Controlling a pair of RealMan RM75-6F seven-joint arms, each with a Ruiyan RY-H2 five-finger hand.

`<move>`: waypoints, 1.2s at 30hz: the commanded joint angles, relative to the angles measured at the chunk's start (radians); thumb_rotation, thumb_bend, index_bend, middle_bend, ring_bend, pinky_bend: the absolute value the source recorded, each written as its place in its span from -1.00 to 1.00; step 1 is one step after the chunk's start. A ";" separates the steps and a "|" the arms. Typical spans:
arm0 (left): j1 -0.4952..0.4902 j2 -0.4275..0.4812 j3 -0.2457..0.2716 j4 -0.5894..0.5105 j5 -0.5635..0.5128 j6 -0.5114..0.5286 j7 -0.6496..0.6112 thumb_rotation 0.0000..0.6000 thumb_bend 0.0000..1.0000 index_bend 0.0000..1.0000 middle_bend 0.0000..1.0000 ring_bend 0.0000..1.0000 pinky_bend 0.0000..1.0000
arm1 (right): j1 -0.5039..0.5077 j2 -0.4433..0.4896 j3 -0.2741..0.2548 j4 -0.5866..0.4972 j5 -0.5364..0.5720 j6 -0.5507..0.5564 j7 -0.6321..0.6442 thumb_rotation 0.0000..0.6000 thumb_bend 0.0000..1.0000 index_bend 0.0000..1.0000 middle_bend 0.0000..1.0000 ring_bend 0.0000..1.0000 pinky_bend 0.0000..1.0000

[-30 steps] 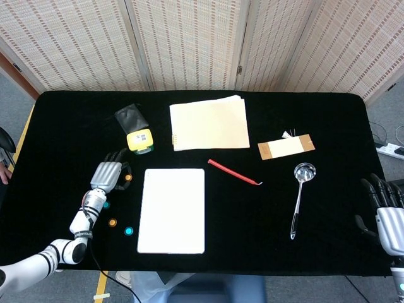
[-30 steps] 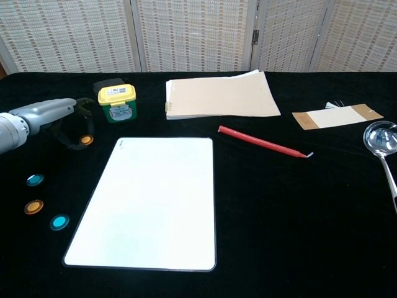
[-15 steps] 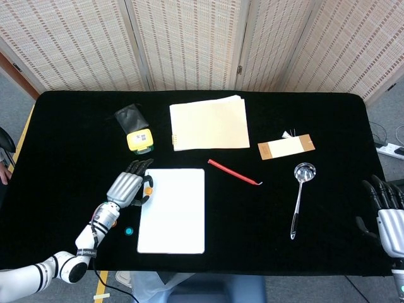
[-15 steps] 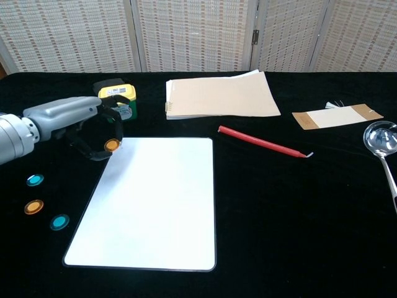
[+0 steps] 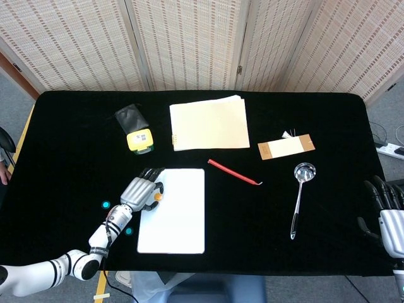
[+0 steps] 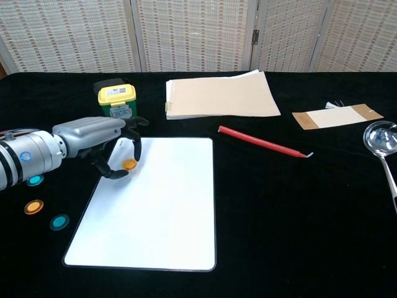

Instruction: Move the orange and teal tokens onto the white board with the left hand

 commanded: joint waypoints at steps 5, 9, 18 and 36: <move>0.027 0.039 0.012 -0.040 0.023 0.051 -0.017 1.00 -0.10 -0.29 -1.00 -1.00 -1.00 | 0.001 0.000 0.002 0.000 -0.005 0.003 0.001 1.00 -0.20 -1.00 -1.00 -0.91 -1.00; 0.073 0.096 0.044 -0.071 0.094 0.122 -0.071 1.00 -0.10 -0.21 -1.00 -1.00 -1.00 | 0.003 0.000 0.003 0.001 -0.010 0.005 0.003 1.00 -0.20 -1.00 -1.00 -0.91 -1.00; 0.185 0.197 0.147 -0.089 0.238 0.263 -0.187 1.00 -0.11 -0.13 -0.99 -1.00 -1.00 | 0.008 -0.006 -0.001 -0.001 -0.037 0.012 0.006 1.00 -0.20 -1.00 -1.00 -0.91 -1.00; 0.321 0.162 0.245 0.037 0.301 0.319 -0.236 1.00 -0.20 -0.13 -0.99 -1.00 -1.00 | 0.005 -0.006 -0.013 -0.025 -0.068 0.027 -0.018 1.00 -0.20 -1.00 -1.00 -0.92 -1.00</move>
